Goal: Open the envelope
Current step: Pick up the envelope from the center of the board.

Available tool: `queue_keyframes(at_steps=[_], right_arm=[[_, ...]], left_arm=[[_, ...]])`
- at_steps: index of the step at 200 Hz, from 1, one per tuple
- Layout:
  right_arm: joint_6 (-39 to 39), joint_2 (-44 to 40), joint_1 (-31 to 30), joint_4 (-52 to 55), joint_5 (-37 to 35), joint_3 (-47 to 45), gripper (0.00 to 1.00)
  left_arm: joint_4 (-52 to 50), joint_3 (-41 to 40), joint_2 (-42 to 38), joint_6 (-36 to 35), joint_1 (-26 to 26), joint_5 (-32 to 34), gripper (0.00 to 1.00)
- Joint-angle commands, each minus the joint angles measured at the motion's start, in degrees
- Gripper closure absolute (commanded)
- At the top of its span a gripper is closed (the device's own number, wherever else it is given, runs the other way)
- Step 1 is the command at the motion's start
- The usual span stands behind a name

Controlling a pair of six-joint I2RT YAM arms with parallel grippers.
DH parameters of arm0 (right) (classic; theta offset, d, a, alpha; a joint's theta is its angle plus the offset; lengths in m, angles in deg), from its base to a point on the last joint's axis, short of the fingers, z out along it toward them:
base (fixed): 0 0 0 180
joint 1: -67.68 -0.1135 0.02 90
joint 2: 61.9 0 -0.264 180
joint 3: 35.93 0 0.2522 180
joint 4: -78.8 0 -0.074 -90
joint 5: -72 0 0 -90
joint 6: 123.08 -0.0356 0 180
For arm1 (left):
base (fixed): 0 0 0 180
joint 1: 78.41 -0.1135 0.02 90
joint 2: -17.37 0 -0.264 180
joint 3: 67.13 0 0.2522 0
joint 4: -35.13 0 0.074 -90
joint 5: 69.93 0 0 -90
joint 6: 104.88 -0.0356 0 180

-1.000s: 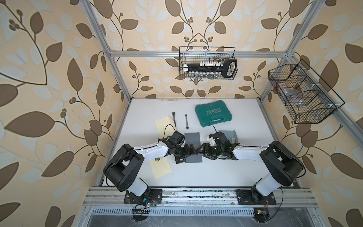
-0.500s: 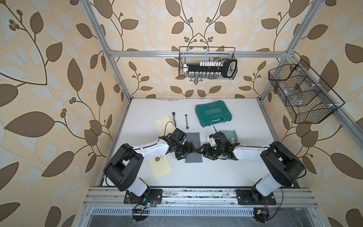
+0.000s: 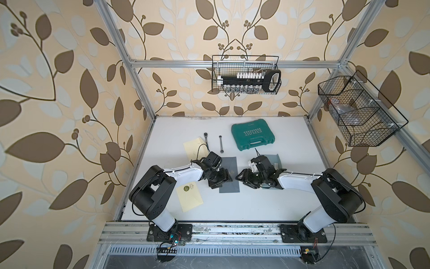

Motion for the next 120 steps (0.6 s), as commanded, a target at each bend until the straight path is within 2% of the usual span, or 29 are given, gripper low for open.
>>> queue_keyframes(at_steps=[1, 59, 120], right_arm=[[-0.6, 1.9, 0.2, -0.4, -0.1, -0.8, 0.37], [-1.5, 5.2, 0.1, -3.5, 1.6, -0.4, 0.40], [-2.4, 6.3, 0.2, -8.0, 4.1, -1.0, 0.40]], left_arm=[[0.4, -1.4, 0.2, -0.7, 0.4, 0.7, 0.32], [0.3, -2.9, 0.0, -0.8, 0.3, 1.2, 0.41], [0.4, -2.8, 0.4, -1.0, 0.4, 0.6, 0.42]])
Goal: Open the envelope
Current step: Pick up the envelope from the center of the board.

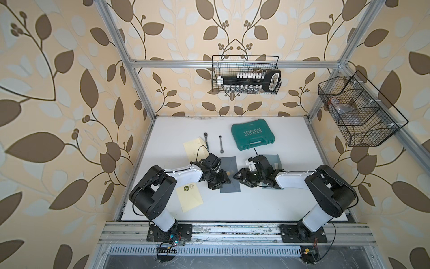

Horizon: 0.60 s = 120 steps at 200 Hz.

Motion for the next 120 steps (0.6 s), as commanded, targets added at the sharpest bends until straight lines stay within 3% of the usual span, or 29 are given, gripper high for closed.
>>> queue_keyframes(at_steps=[1, 120], right_arm=[[-1.0, 2.0, 0.1, 0.1, 0.5, -1.1, 0.40], [-2.1, 1.5, 0.1, -6.3, 2.7, -3.1, 0.41]], left_arm=[[-1.4, -0.9, 0.4, -1.0, 0.4, 0.9, 0.42], [-1.2, -0.6, 0.8, -1.0, 0.4, 0.3, 0.42]])
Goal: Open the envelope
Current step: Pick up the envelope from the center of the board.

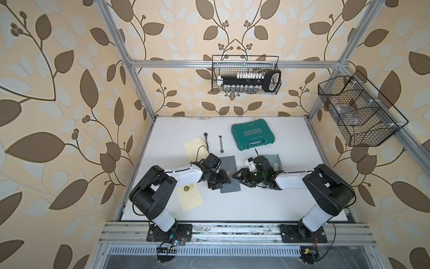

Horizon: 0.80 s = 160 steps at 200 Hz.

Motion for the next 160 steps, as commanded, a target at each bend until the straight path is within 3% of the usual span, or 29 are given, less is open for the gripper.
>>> queue_keyframes(at_steps=[1, 160], right_arm=[[-0.5, 0.8, -0.2, -0.5, 1.2, -1.2, 0.41], [-1.0, 4.1, -0.2, -2.6, 2.6, -1.5, 0.54]], left_arm=[[-1.1, -0.6, 0.8, -1.0, 0.4, 0.4, 0.42], [-1.5, -0.1, 0.5, -1.2, 0.4, 0.3, 0.42]])
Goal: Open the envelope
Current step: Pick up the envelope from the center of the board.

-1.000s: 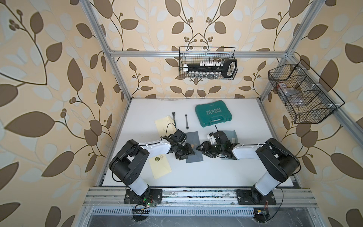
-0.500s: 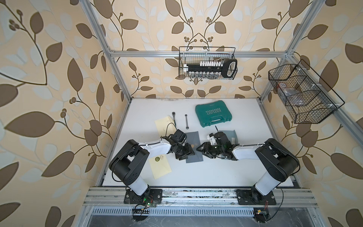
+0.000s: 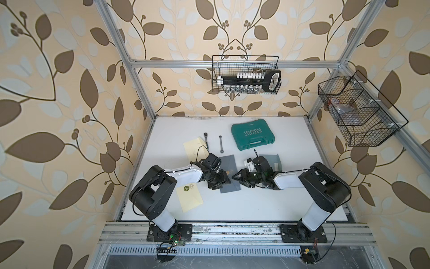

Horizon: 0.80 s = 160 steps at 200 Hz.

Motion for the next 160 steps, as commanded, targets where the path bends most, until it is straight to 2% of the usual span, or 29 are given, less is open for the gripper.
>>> queue_keyframes(at_steps=[1, 160], right_arm=[[-0.2, 1.4, -0.2, 1.0, 0.5, -1.5, 0.54], [0.4, 0.7, -0.1, 3.5, -0.4, -1.3, 0.69]], left_arm=[[-1.5, -0.1, 0.5, -1.1, 0.4, 0.4, 0.42], [-2.3, 1.1, -1.1, -1.0, 0.4, 0.3, 0.41]])
